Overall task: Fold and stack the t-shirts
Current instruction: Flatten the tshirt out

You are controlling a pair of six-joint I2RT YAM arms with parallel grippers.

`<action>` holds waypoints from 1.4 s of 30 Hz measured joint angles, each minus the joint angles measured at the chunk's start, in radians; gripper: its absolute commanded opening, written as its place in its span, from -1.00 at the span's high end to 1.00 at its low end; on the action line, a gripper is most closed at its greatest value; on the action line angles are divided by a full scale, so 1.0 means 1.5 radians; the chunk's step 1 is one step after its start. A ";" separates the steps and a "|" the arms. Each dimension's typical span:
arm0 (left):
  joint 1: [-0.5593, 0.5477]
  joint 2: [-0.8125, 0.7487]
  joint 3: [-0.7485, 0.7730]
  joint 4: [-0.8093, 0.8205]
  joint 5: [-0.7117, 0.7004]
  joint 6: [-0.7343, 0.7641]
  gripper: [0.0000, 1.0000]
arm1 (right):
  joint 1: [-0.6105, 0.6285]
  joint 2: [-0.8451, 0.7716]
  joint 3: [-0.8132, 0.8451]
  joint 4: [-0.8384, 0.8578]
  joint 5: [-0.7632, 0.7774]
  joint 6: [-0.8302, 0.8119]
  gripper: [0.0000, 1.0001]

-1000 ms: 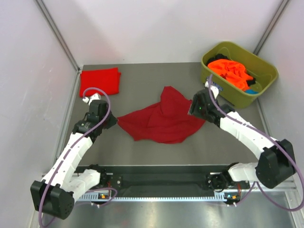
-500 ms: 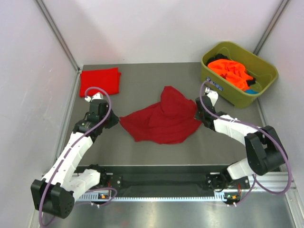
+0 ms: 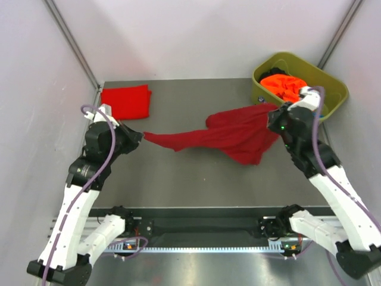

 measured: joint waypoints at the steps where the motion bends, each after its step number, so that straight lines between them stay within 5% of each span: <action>1: 0.000 -0.007 0.005 -0.001 0.009 -0.002 1.00 | 0.000 -0.025 0.017 -0.002 -0.001 -0.003 1.00; 6: 0.000 -0.006 0.009 -0.025 0.030 0.002 1.00 | -0.001 -0.019 0.069 0.031 -0.030 -0.039 0.95; 13: 0.004 0.040 -0.057 -0.050 -0.059 0.027 1.00 | 0.004 0.366 0.213 0.129 -0.175 -0.083 0.88; 15: 0.011 0.060 -0.065 -0.056 -0.092 0.037 1.00 | 0.012 0.498 0.284 0.108 -0.208 -0.094 0.72; 17: 0.020 0.072 -0.067 -0.055 -0.115 0.043 1.00 | 0.025 0.627 0.371 0.078 -0.227 -0.102 0.26; 20: 0.035 0.088 -0.067 -0.043 -0.134 0.051 1.00 | 0.046 0.704 0.405 0.027 -0.223 -0.105 -0.03; 24: 0.045 0.120 -0.068 -0.013 -0.117 0.051 1.00 | 0.053 0.659 0.358 -0.039 -0.175 -0.061 -0.09; 33: 0.049 0.145 -0.135 0.064 -0.026 0.042 1.00 | -0.017 0.232 0.033 -0.097 -0.021 0.211 0.08; 42: 0.051 0.165 -0.136 0.103 0.051 0.035 1.00 | -0.108 0.268 -0.102 -0.094 -0.015 0.313 0.15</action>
